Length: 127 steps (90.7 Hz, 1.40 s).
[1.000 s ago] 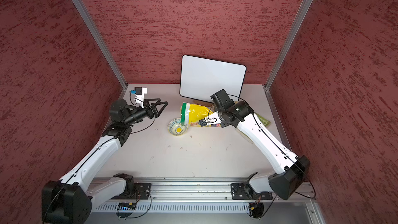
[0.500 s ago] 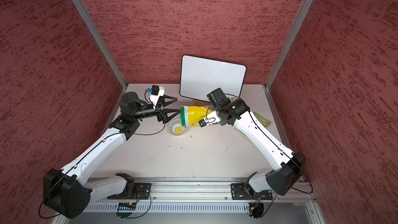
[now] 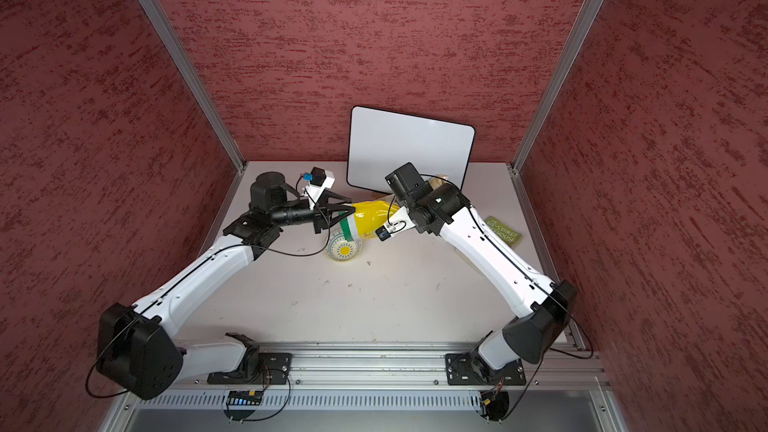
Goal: Pour the oats into the breakfast bowl
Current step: Pour the oats into the bowl.
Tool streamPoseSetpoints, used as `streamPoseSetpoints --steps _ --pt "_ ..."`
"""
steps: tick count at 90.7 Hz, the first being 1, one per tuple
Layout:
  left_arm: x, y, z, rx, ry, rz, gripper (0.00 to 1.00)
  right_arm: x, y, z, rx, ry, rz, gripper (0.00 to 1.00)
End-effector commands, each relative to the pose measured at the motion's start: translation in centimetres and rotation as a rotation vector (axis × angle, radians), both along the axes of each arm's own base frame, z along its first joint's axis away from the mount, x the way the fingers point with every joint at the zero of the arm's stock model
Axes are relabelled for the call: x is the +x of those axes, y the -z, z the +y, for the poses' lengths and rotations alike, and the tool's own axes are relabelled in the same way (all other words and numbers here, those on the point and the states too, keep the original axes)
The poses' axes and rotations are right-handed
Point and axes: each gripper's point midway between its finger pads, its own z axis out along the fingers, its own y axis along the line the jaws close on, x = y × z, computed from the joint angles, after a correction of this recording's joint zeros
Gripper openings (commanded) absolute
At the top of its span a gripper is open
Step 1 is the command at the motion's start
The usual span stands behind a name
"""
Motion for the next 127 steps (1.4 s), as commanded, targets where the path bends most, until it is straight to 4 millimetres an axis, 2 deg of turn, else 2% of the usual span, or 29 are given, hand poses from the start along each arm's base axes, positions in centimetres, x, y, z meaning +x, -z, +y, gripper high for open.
streamPoseSetpoints --steps 1,21,41,61,85,127 --pt "0.2 0.3 0.0 0.024 -0.010 -0.009 0.27 2.0 -7.1 0.1 0.054 0.033 -0.249 0.00" --pt "0.3 1.4 0.1 0.031 -0.030 0.008 0.13 2.0 -7.1 1.4 0.048 0.004 -0.253 0.00" --pt "0.3 2.1 0.6 0.039 -0.065 0.009 0.12 2.5 -7.6 2.8 0.039 -0.036 -0.274 0.00" --pt "0.8 3.1 1.0 0.032 -0.111 0.016 0.06 2.8 -8.1 4.2 0.024 -0.069 -0.298 0.00" --pt "1.5 3.4 1.6 0.040 -0.168 0.004 0.03 3.5 -8.2 5.0 0.009 -0.077 -0.323 0.00" --pt "2.2 3.6 2.5 0.053 -0.237 -0.014 0.02 4.0 -9.8 6.3 -0.012 -0.119 -0.386 0.00"
